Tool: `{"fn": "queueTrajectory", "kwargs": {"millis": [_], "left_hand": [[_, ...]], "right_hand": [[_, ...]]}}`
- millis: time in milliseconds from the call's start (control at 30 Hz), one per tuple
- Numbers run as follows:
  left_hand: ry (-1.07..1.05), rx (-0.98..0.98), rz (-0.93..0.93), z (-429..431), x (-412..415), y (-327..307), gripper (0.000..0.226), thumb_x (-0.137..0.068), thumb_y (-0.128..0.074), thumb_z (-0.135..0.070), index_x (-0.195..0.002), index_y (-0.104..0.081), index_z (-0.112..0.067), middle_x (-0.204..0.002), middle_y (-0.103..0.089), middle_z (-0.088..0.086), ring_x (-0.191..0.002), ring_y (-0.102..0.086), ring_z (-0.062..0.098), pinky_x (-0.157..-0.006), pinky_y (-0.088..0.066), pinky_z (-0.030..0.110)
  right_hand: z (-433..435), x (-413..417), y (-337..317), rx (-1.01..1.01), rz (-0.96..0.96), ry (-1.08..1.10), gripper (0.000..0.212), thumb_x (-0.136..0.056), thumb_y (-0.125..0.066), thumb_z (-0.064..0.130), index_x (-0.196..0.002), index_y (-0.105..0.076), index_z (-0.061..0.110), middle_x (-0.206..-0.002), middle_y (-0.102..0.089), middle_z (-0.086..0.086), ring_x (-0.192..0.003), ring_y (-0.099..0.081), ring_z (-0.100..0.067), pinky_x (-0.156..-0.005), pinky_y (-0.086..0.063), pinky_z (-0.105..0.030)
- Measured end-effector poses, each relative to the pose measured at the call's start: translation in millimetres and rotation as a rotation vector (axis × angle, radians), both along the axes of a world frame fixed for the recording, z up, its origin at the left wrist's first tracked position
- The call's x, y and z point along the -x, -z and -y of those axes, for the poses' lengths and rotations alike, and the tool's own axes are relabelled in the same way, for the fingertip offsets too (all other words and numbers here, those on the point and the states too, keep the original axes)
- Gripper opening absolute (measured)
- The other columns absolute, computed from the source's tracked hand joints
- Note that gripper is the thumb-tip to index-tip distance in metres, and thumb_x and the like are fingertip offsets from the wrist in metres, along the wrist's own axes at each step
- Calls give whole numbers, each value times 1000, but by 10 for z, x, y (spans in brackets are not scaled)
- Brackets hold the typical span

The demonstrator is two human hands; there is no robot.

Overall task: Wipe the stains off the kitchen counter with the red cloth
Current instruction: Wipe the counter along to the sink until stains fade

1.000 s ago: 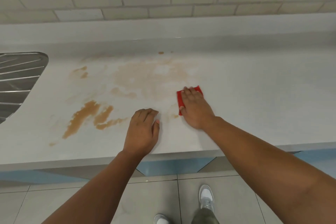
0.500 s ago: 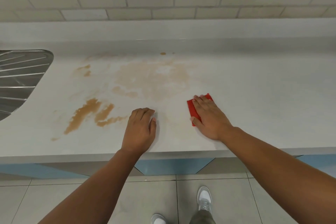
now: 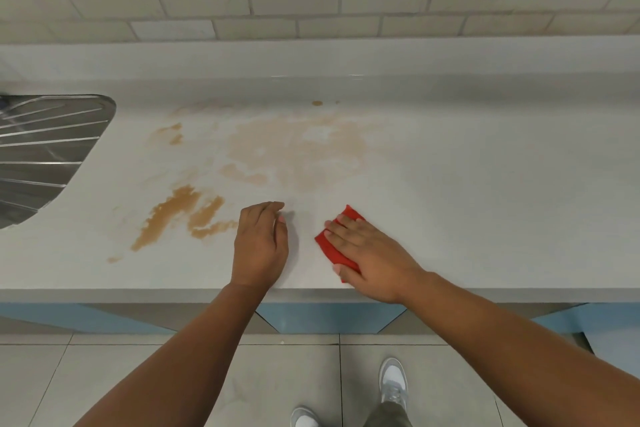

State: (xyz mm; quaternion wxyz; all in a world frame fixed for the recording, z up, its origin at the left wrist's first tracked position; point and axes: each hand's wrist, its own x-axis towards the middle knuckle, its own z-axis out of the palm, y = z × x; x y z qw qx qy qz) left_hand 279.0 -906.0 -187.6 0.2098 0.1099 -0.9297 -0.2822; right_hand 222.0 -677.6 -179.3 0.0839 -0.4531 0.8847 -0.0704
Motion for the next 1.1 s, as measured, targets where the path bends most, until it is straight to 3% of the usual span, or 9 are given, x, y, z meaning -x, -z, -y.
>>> {"fn": "queueTrajectory", "kwargs": {"millis": [267, 367, 467, 567, 667, 767, 900, 1000, 1100], "left_hand": [[1, -41, 7, -35, 0, -22, 32, -100, -43, -22, -125, -61, -13, -122, -60, 0, -121, -45, 15, -100, -39, 25], [-25, -53, 4, -27, -55, -82, 31, -102, -45, -22, -127, -60, -13, -124, -59, 0, -122, -44, 14, -100, -32, 19], [-89, -138, 62, -65, -143, -191, 31, -103, -44, -26, -124, -62, -13, -120, -64, -1, -113, -52, 13, -95, -36, 21], [-127, -293, 232, -200, -197, -318, 40, -103, -38, -37, -92, -72, -17, -96, -73, -2, -81, -62, 7, -72, -42, 22], [-98, -446, 377, -375, -152, -442, 50, -102, -33, -50, -79, -70, -25, -82, -73, -5, -83, -67, 12, -82, -49, 30], [-88, -781, 440, -519, 11, -544, 54, -97, -33, -64, -86, -69, -26, -91, -75, -2, -89, -70, 15, -95, -52, 40], [9, -1243, 376, -748, 224, -756, 59, -98, -36, -61, -111, -70, -14, -105, -75, 5, -104, -69, 14, -100, -51, 38], [19, -1431, 245, -904, 370, -955, 53, -99, -41, -55, -109, -71, -12, -109, -74, 6, -110, -67, 16, -100, -48, 36], [-28, -1420, 190, -1011, 585, -1092, 43, -100, -47, -47, -111, -69, -11, -108, -74, 6, -104, -69, 17, -95, -51, 36]], "right_hand": [[182, 433, -16, -57, -70, 303, 62, -103, -22, 43, -155, -10, 12, -163, -7, -2, -150, -2, -20, -122, -1, -38], [444, 312, 24, 27, -69, 224, 57, -104, -27, 36, -154, -19, 12, -162, -15, -3, -150, -9, -21, -122, -1, -37], [511, 174, 59, 232, 49, 204, 49, -103, -35, 28, -149, -35, 12, -157, -30, -3, -147, -19, -19, -120, -5, -30], [524, 79, -16, 547, 407, 421, 39, -103, -38, 24, -140, -51, 19, -145, -49, -2, -137, -40, -15, -117, -26, -29], [539, -9, -168, 872, 733, 559, 36, -105, -36, 22, -131, -59, 28, -123, -65, 10, -114, -59, -1, -102, -45, -23], [573, -65, -354, 1006, 820, 623, 36, -105, -37, 20, -131, -60, 29, -114, -68, 15, -108, -61, 2, -91, -46, -14], [596, -32, -552, 1035, 889, 588, 35, -105, -37, 27, -131, -60, 32, -124, -65, 10, -116, -58, -1, -101, -45, -22], [541, 62, -663, 1044, 999, 506, 39, -105, -33, 38, -133, -58, 28, -131, -62, 12, -123, -53, 0, -107, -39, -25], [358, 283, -785, 1051, 974, 494, 45, -102, -34, 45, -140, -51, 28, -139, -55, 10, -127, -49, -1, -111, -36, -28]]}}
